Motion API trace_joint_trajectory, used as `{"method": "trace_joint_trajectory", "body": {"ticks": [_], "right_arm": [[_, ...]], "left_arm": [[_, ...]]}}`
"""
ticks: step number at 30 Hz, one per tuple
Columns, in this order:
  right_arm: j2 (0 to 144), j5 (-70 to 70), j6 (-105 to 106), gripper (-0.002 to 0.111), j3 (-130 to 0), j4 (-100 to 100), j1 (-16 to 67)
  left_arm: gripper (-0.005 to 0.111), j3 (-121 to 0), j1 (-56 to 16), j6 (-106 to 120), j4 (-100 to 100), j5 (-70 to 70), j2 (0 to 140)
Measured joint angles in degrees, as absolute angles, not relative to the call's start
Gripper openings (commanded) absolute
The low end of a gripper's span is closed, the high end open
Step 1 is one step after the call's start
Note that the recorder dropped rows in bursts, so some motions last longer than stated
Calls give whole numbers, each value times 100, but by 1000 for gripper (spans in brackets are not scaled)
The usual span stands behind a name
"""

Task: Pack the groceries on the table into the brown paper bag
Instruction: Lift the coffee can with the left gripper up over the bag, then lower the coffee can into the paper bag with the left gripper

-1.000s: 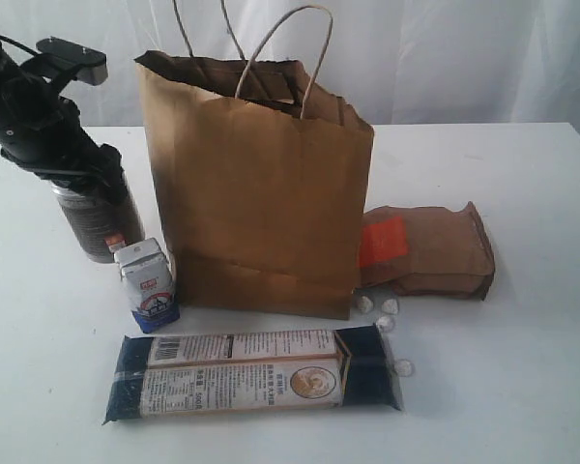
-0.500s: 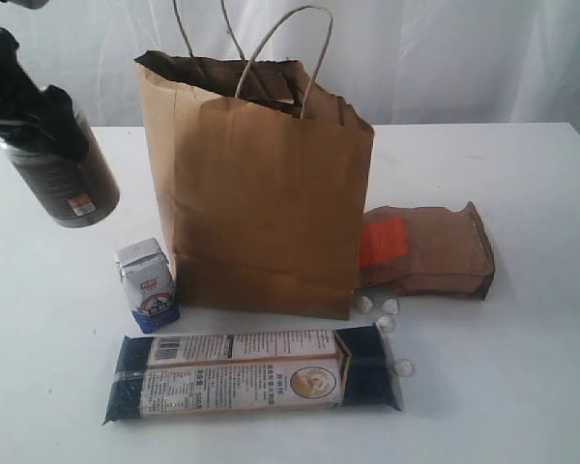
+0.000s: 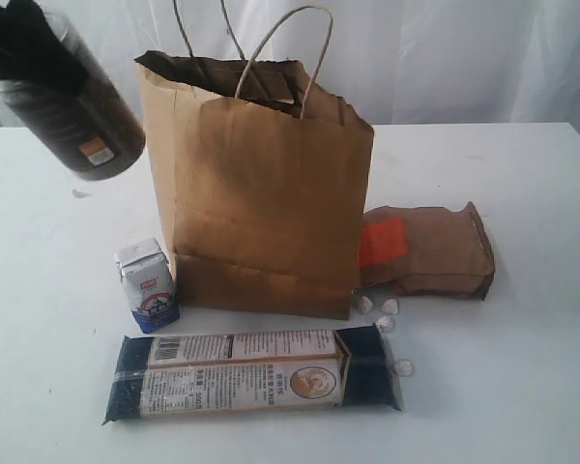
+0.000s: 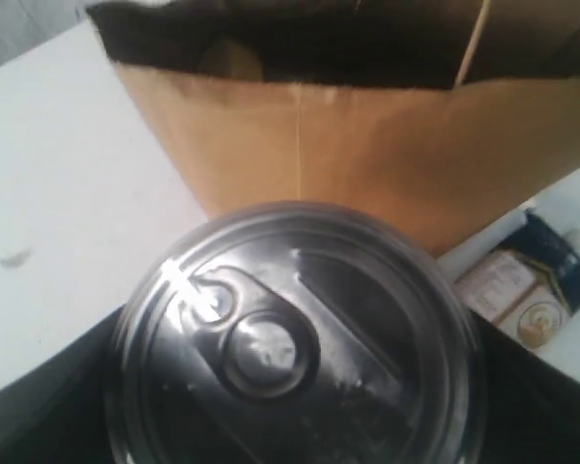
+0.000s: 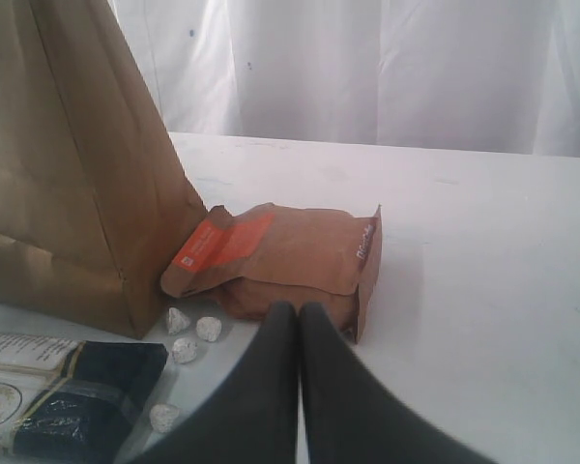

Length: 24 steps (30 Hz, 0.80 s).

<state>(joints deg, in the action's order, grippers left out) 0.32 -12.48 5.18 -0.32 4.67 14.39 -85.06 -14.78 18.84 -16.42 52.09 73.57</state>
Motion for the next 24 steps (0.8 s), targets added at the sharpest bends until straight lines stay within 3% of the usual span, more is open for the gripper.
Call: {"method": "trace_joint_trajectory", "body": {"ticks": [13, 24], "right_arm": [[32, -1248, 518, 0, -32, 467, 1439], [32, -1248, 451, 0, -32, 467, 1439]], "left_arm": [[0, -10628, -1478, 1934, -2437, 5280, 8488], [0, -10727, -1529, 2080, -2813, 4937, 9350]]}}
